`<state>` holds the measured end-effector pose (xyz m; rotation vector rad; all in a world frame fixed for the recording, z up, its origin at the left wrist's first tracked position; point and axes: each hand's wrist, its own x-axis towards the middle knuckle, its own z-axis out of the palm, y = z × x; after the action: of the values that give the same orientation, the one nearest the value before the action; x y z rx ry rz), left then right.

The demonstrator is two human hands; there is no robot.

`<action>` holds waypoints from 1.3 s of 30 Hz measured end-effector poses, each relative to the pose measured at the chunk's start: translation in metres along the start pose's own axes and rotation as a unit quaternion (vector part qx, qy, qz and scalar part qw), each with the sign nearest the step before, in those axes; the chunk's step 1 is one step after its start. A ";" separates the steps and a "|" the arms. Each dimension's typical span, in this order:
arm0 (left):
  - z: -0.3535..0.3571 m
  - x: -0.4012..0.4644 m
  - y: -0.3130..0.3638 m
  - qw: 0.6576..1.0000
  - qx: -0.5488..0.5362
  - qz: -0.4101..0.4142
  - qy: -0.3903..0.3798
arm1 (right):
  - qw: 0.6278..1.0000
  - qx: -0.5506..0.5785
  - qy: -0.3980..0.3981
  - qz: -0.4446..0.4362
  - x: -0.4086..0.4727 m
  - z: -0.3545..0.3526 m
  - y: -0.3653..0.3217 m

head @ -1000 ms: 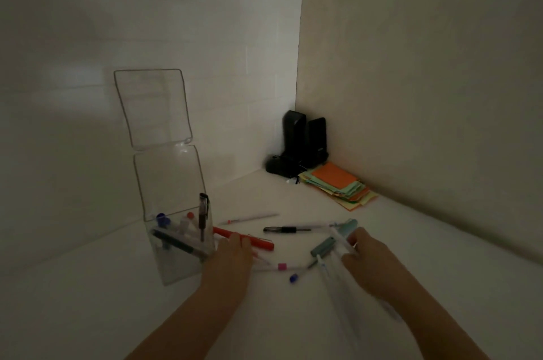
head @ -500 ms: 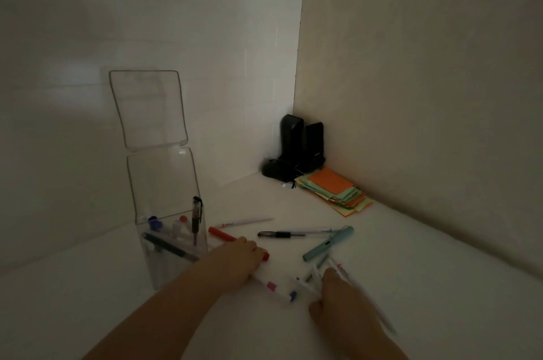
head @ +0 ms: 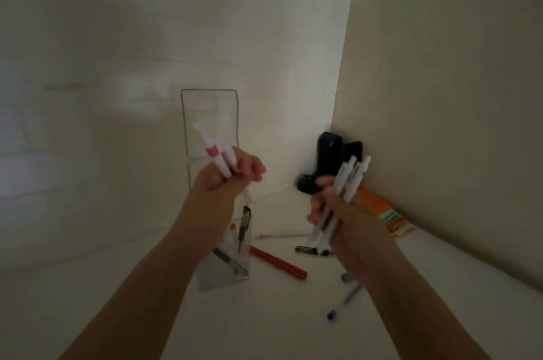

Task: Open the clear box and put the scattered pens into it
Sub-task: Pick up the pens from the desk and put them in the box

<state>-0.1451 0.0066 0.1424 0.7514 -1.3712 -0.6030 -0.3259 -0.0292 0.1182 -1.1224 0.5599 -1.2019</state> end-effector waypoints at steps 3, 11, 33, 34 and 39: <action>-0.022 0.006 0.001 0.995 0.042 -0.032 0.082 | 0.998 -0.002 -0.019 -0.054 0.028 0.049 0.001; -0.042 0.003 -0.043 0.950 0.247 -0.190 0.035 | 0.953 -0.278 0.006 -0.121 0.074 0.108 0.033; 0.024 -0.081 -0.065 0.893 0.384 0.024 -0.231 | 0.741 -0.647 -0.017 0.177 -0.008 -0.098 -0.001; 0.036 -0.087 -0.075 0.891 0.376 -0.004 -0.253 | 0.705 -0.683 -0.003 0.191 -0.017 -0.109 0.003; 0.097 -0.098 -0.110 0.826 0.458 -0.121 -0.306 | 0.562 -0.775 0.035 0.288 -0.042 -0.127 0.028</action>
<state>-0.2474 -0.0001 -0.0008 1.6184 -2.2281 -0.3544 -0.4337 -0.0397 0.0351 -2.0065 2.0743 0.1820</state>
